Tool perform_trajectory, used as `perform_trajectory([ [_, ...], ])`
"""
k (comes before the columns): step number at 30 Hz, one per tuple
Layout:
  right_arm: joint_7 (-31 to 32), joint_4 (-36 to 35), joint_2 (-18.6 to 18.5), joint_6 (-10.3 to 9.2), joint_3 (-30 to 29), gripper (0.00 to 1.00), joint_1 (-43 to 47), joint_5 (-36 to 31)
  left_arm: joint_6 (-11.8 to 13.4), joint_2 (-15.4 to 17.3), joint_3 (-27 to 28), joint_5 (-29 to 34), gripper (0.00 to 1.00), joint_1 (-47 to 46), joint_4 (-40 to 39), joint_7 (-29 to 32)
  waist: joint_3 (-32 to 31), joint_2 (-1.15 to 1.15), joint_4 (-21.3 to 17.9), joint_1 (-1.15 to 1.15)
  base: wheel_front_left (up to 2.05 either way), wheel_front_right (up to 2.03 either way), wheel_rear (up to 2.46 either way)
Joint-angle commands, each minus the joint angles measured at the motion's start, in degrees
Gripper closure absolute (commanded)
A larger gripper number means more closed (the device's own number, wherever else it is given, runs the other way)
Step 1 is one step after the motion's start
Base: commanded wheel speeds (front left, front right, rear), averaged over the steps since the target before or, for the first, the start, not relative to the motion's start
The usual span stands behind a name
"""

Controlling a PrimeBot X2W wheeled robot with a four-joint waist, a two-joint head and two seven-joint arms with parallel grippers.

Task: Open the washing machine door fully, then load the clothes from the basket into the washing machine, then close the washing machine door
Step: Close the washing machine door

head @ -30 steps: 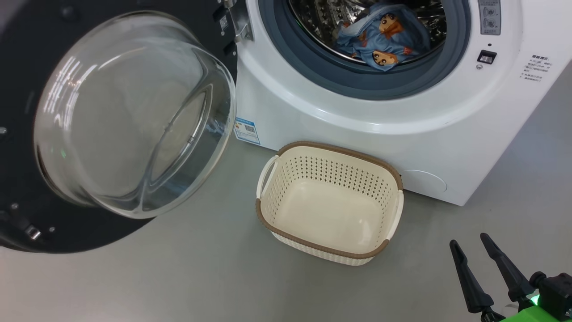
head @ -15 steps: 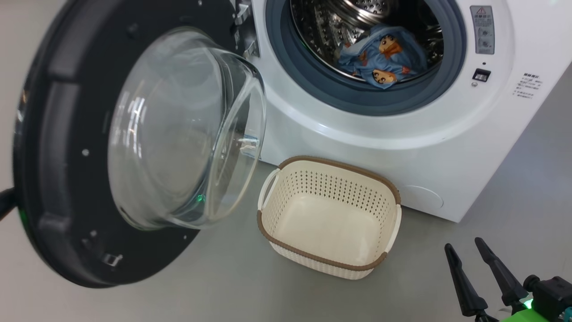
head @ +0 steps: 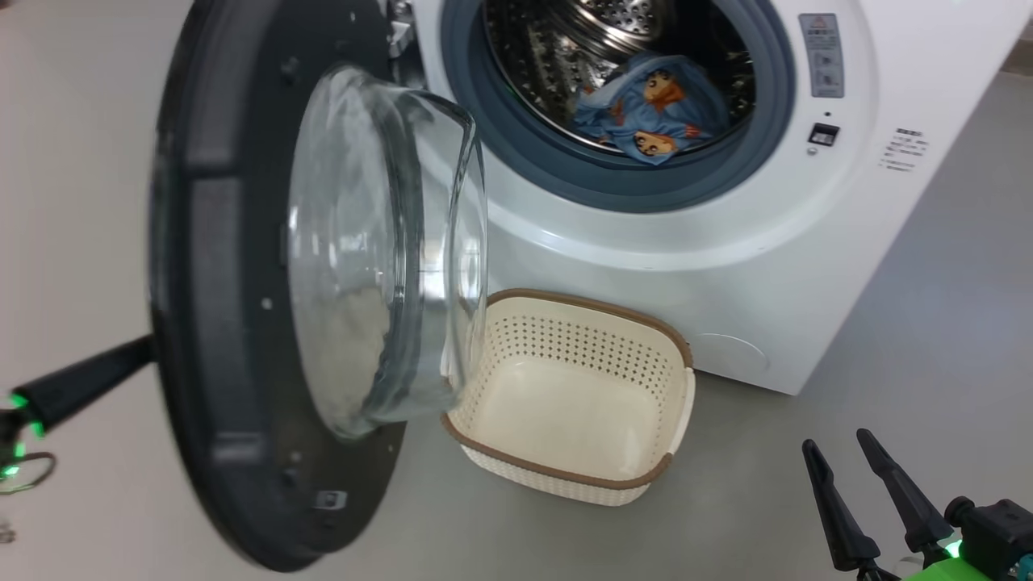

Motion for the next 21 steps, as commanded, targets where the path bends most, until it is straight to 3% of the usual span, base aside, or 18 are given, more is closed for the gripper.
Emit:
perform_trajectory([
  [1, -0.3, -1.4, -0.9, 0.35, 0.9, 0.00, -0.1, -0.5, -0.3, 1.3, 1.2, -0.9, 1.00, -1.8, -3.4, 1.0, 0.3, 0.00, -1.2, 0.00, 0.00, 0.00, 0.00],
  [11, -0.3, -1.6, -0.7, 0.35, 0.2, 0.00, -0.7, -0.6, -0.3, -3.8, -6.8, 0.9, 1.00, -5.9, -8.9, 1.6, 0.9, 0.00, -6.2, 0.00, 0.00, 0.00, 0.00],
  [21, -0.3, -1.7, -0.6, 0.35, -0.2, 0.00, -2.2, -0.7, -0.3, -9.1, -14.1, 6.7, 1.00, -11.6, -7.9, -4.9, 2.1, 0.00, -11.2, 0.00, 0.00, 0.00, 0.00],
])
